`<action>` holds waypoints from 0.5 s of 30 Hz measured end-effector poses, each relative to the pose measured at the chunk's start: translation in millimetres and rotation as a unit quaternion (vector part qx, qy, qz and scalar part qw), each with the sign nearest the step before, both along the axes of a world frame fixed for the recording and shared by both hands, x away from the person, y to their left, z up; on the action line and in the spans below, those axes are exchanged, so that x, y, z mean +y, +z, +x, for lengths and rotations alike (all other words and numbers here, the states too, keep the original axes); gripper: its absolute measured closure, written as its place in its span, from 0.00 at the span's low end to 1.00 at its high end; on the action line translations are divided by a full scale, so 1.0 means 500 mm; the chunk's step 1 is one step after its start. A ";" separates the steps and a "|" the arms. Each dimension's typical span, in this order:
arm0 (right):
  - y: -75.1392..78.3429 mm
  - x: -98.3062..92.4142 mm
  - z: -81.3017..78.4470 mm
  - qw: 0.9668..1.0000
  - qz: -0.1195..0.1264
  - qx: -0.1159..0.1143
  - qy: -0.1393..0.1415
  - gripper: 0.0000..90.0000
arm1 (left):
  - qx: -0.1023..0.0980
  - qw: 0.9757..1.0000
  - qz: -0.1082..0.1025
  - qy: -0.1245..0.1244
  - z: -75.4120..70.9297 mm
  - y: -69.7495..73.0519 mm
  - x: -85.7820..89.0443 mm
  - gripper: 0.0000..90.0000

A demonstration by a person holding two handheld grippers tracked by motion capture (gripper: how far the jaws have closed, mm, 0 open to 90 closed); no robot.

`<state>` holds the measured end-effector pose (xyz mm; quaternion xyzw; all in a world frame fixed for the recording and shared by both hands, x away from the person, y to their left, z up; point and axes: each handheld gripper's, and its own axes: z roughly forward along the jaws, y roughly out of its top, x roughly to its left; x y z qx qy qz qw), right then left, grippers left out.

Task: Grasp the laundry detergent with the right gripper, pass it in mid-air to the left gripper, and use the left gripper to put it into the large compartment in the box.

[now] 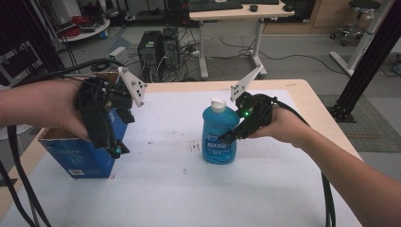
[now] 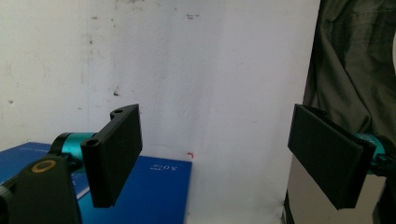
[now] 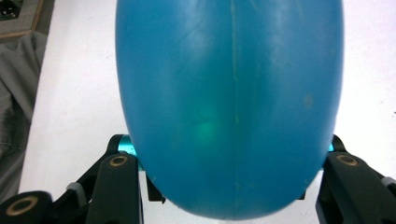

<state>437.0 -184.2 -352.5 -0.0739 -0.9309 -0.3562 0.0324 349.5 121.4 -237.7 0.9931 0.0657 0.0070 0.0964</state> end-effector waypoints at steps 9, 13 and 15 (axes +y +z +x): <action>0.047 0.011 -0.021 1.000 -0.001 -0.014 0.016 0.52 | -0.002 1.000 -0.013 -0.008 0.014 0.021 -0.013 0.20; 0.070 0.024 -0.033 1.000 -0.005 -0.014 0.024 0.52 | -0.002 1.000 -0.015 -0.011 0.022 0.032 -0.019 0.20; 0.079 0.032 -0.037 0.999 -0.009 -0.016 0.030 0.52 | -0.006 1.000 -0.020 -0.014 0.029 0.047 -0.025 0.20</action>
